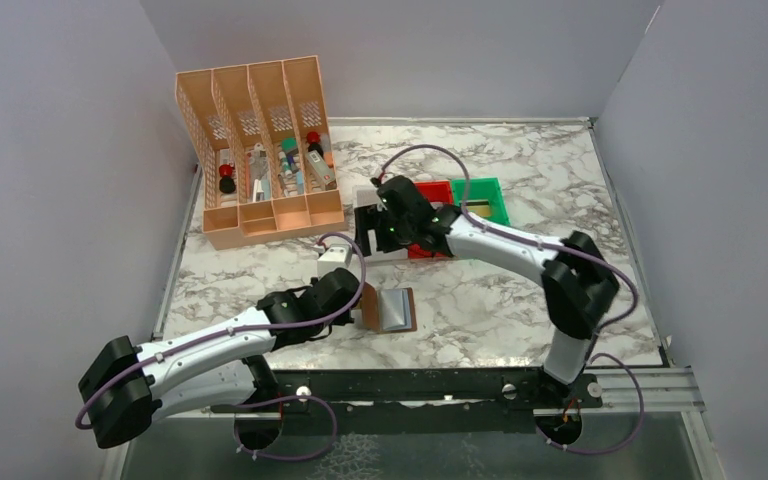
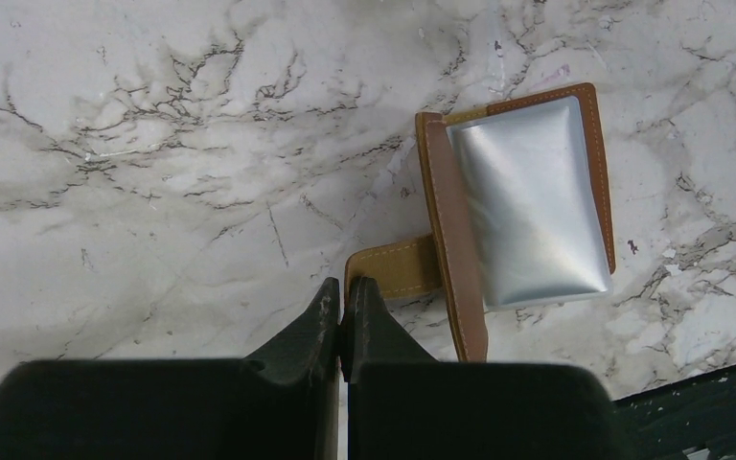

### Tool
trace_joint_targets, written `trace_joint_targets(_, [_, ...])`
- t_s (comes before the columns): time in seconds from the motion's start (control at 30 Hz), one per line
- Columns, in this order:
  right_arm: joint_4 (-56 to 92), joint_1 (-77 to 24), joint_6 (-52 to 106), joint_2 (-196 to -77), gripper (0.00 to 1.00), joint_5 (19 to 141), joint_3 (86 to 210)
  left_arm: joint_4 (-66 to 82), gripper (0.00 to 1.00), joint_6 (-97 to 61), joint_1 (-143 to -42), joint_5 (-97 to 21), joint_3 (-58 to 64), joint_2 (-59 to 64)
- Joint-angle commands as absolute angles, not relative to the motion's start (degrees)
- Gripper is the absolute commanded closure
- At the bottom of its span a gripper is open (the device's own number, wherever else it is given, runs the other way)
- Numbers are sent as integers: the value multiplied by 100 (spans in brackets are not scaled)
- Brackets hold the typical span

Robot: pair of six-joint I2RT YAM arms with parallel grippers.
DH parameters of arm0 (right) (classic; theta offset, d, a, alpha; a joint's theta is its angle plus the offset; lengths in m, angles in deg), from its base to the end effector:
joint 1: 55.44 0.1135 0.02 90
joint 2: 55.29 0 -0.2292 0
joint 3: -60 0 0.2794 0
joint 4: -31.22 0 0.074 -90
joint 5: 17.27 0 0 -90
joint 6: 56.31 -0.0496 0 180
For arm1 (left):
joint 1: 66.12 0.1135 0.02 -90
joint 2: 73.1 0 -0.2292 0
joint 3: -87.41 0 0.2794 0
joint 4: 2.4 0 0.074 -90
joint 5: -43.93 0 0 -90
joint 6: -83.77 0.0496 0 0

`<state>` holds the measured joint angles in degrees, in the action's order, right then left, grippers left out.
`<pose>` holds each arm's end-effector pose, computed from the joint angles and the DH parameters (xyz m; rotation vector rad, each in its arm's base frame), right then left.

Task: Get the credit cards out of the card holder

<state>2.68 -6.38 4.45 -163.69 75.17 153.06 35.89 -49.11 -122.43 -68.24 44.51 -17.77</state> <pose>0.2938 0.3420 0.1714 -0.4440 2.4120 0.6997 0.1478 -0.1880 0.1490 0.1136 2.3953 -0.3463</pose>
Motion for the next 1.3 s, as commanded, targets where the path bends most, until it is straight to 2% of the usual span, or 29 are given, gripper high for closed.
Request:
trace_joint_targets(0.0, [431, -606, 512, -15070, 19, 7317, 14227, 3562, 100, -5056, -12220, -7058, 4482, -1741])
trace_joint_targets(0.2, [1247, -605, -439, -13902, 24, 8034, 12245, 3571, 100, -5050, -12211, -7125, 4491, -1747])
trace_joint_targets(0.43, [2486, -605, -1436, -13311, 29, 9020, 10628, 3581, 100, -5038, -12211, -7103, 4520, -1784])
trace_joint_targets(0.63, [2545, -605, -1575, -13401, 35, 9137, 10536, 3586, 100, -5022, -12213, -7067, 4521, -1781])
trace_joint_targets(1.27, [3416, -605, -1822, -13991, 41, 9813, 10422, 3581, 100, -5071, -12213, -6975, 4601, -1825])
